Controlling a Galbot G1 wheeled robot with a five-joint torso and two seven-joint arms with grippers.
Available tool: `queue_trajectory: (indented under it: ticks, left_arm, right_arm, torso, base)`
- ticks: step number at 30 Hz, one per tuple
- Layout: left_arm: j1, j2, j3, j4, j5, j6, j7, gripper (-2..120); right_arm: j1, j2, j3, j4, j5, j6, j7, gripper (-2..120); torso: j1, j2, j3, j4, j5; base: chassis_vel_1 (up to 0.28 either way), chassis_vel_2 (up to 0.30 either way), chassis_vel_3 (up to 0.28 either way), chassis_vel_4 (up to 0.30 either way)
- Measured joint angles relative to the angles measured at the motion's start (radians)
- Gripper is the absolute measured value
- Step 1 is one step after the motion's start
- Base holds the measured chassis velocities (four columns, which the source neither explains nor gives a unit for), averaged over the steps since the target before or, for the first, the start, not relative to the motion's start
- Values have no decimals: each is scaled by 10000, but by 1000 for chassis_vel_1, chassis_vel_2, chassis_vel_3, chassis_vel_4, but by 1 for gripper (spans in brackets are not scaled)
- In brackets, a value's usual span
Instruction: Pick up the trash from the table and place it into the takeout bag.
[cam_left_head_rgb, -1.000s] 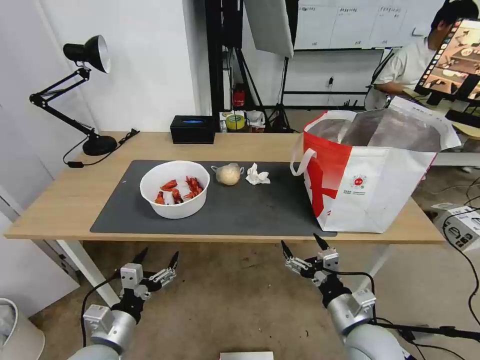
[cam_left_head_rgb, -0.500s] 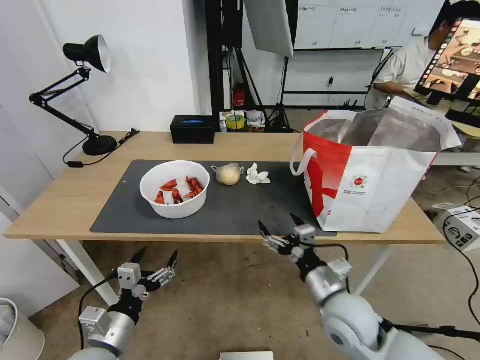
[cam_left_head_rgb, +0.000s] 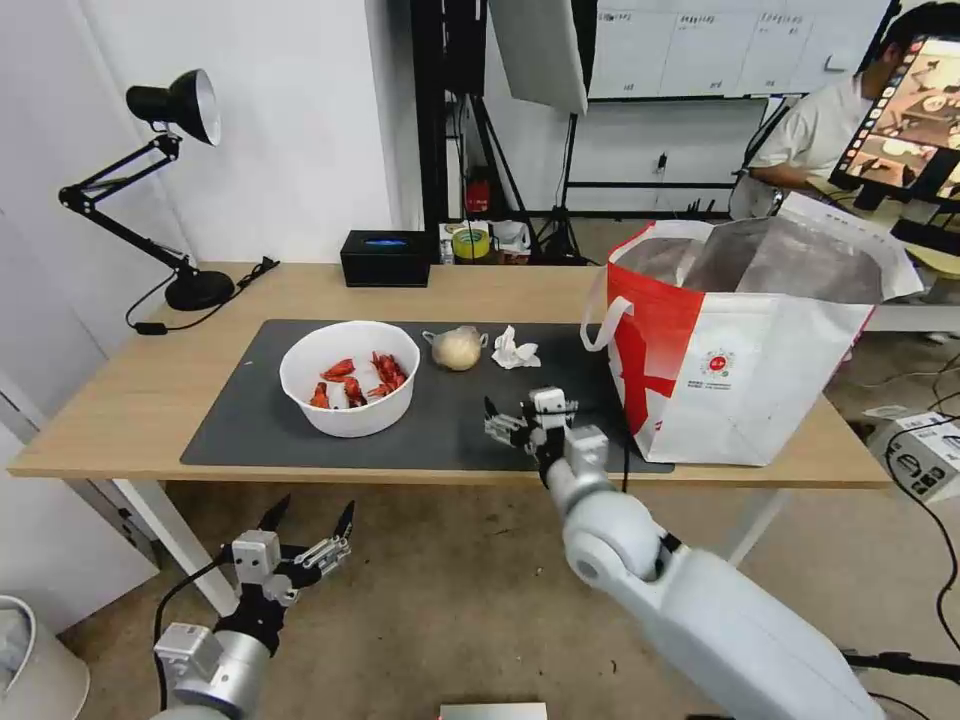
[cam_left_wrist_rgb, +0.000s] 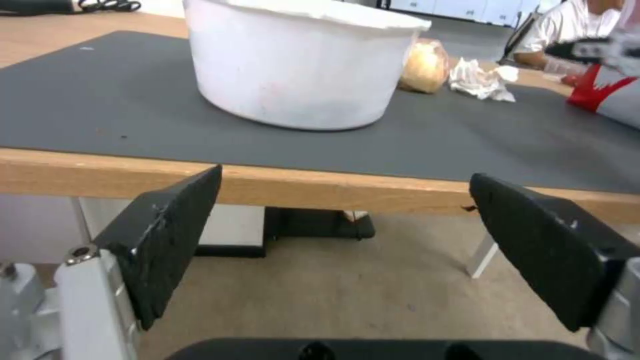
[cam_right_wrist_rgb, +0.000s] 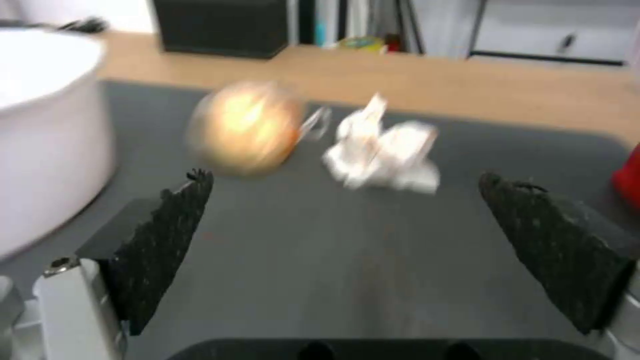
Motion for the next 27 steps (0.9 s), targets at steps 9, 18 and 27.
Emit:
queue_trajectory:
  ticks: [9, 18, 27]
  left_arm:
    - [48, -246, 50, -30, 145, -47, 32, 100]
    - [53, -255, 21, 16, 155, -135, 46, 100]
    - [-26, -297, 76, 97, 155, -167, 51, 100]
  right_arm:
    - [1722, 1305, -114, -2237, 979, -553, 1613, 100]
    - [2479, 2141, -230, -3698, 1029, -679, 2065, 100]
    - [3006, 2792, -296, -5059, 1345, -974, 2286, 100]
  torso:
    - [0, -1, 1, 1, 1]
    - [1, 0, 0, 1, 1]
    - [1, 0, 0, 0, 2]
  base:
    - [0, 0, 0, 0]
    - [0, 0, 0, 0]
    - [0, 0, 0, 0]
